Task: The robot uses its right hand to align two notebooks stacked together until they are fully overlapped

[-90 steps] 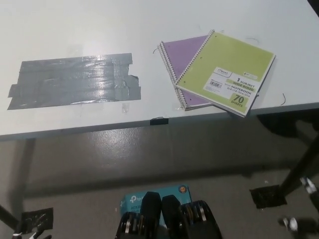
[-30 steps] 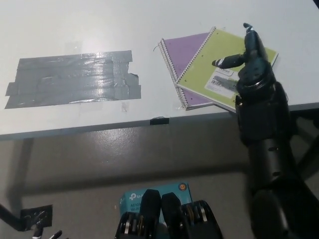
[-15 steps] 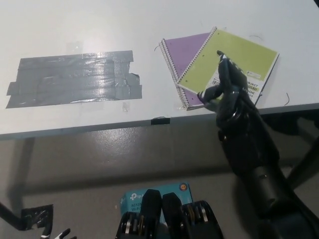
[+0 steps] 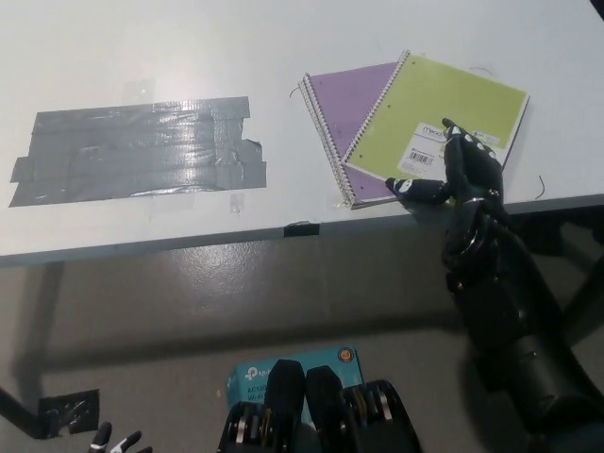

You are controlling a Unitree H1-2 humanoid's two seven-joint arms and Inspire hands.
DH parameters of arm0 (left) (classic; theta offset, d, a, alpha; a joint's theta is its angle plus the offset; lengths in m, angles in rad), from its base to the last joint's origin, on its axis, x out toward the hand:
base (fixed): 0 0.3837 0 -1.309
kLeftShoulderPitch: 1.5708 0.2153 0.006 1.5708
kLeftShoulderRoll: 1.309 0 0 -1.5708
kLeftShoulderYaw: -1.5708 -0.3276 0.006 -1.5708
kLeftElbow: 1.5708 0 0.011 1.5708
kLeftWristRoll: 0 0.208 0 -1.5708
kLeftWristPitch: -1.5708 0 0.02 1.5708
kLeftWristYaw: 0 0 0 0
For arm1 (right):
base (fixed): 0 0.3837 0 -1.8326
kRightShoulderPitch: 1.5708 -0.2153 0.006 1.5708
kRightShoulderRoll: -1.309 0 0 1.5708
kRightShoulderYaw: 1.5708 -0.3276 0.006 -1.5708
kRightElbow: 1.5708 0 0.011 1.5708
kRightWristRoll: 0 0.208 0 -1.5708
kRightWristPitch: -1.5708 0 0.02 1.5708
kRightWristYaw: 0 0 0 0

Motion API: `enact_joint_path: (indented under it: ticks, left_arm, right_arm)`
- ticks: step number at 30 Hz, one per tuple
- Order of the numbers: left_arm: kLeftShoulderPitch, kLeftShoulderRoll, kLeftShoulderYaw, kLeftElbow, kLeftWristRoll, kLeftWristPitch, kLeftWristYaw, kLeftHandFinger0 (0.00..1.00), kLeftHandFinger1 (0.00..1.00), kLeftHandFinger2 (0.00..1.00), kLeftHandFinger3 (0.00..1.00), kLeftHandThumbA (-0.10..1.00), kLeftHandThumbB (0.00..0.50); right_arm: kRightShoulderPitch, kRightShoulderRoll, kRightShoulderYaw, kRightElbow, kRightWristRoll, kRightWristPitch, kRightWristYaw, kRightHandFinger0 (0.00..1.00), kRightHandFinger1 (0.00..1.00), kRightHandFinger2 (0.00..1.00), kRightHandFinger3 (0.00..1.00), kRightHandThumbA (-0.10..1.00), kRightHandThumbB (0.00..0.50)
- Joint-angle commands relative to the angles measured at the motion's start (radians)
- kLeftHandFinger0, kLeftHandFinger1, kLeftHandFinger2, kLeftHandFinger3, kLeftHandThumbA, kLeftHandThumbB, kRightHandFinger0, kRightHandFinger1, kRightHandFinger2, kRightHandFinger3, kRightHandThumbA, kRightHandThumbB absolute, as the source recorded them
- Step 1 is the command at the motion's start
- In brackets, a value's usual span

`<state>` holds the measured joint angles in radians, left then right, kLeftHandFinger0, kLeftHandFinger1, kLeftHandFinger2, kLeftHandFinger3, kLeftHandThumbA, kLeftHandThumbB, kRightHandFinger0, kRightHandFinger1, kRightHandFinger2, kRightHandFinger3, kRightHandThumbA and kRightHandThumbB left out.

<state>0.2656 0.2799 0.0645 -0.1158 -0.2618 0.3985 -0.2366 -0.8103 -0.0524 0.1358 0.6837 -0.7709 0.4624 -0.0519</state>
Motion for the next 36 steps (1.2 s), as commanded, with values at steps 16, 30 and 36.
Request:
enact_joint_path:
  ticks: [16,30,36]
  left_arm:
    - [0.003,0.023,0.006,-0.012,-0.007,-0.058,-0.036,0.82,0.99,1.0,1.0,1.0,0.5]
    - [0.002,0.028,0.008,-0.003,-0.003,-0.063,-0.046,0.85,0.96,1.0,1.0,1.0,0.5]
    - [0.001,0.031,0.006,-0.002,0.001,-0.067,-0.048,0.78,0.92,1.0,1.0,1.0,0.5]
  right_arm:
    - [0.103,-0.044,0.177,-0.045,0.022,0.008,0.067,1.0,1.0,1.0,1.0,1.0,0.324]
    - [0.203,-0.108,0.266,-0.056,0.038,-0.046,0.093,1.0,1.0,1.0,1.0,1.0,0.36]
    - [0.25,-0.107,0.34,-0.059,0.046,-0.108,0.122,1.0,1.0,1.0,1.0,1.0,0.358]
